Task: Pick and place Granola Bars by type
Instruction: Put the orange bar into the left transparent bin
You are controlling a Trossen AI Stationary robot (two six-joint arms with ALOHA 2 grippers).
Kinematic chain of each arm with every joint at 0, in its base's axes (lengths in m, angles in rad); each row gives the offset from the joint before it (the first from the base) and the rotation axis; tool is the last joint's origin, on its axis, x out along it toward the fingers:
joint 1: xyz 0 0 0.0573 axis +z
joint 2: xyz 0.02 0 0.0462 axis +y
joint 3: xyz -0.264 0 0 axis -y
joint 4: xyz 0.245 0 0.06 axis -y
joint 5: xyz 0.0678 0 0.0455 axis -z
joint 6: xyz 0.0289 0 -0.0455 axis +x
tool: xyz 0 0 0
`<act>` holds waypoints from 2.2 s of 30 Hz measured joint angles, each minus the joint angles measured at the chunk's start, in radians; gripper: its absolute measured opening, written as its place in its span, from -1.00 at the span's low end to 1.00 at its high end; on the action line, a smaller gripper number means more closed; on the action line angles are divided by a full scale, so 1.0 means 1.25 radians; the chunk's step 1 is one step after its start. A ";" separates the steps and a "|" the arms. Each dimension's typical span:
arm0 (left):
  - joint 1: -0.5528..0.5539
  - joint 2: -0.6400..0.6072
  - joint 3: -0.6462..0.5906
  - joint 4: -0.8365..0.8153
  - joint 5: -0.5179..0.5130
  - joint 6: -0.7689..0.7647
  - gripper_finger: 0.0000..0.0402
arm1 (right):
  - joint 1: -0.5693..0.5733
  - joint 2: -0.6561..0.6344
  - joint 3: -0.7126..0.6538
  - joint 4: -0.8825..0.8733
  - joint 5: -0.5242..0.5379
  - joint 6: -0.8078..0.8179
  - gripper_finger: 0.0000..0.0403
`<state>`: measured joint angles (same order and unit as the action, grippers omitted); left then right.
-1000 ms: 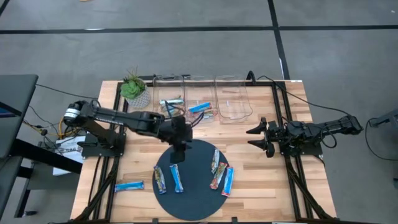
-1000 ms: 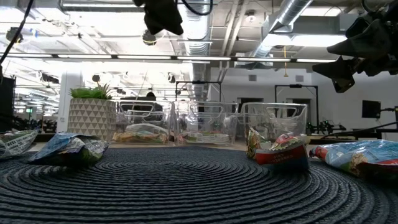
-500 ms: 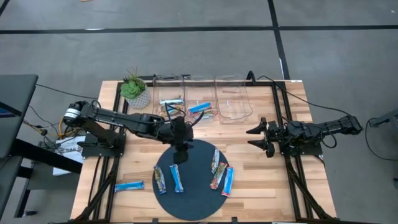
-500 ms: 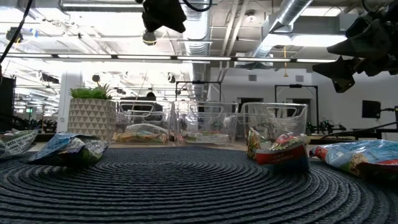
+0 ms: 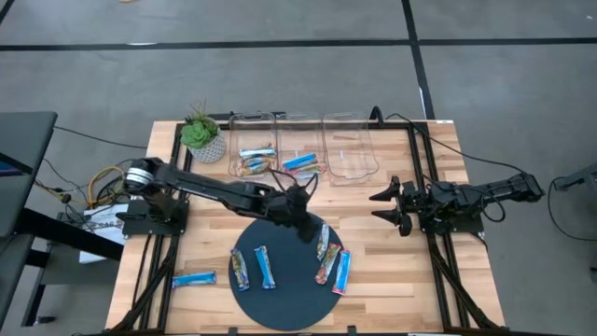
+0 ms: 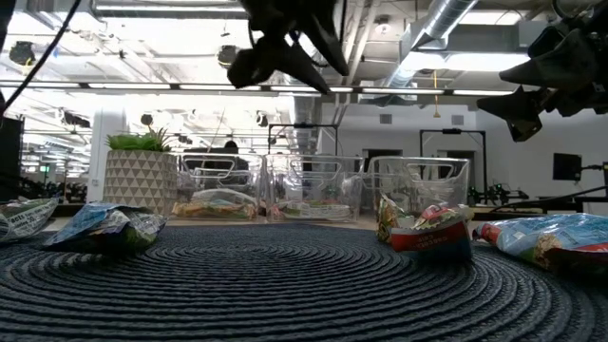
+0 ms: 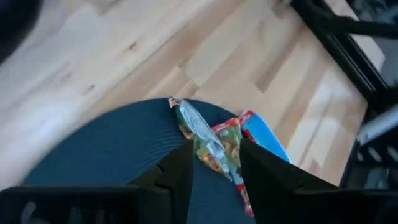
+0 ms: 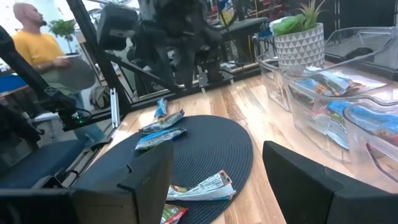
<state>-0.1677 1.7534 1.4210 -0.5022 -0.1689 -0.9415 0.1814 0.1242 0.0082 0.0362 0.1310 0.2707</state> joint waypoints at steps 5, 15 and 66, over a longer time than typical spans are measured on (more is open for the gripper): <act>0.000 0.069 0.044 0.026 0.005 -0.135 -0.39 | 0.000 0.000 0.000 0.000 0.000 0.000 0.21; -0.003 0.191 0.140 0.131 0.105 -0.165 -0.39 | 0.000 0.000 0.000 0.000 0.000 0.000 0.21; 0.007 0.393 0.236 -0.063 0.091 -0.130 0.31 | 0.000 0.010 0.000 -0.001 0.000 0.000 0.21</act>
<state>-0.1593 2.2452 1.7164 -0.5810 -0.0550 -1.1036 0.1815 0.1368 0.0081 0.0349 0.1310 0.2707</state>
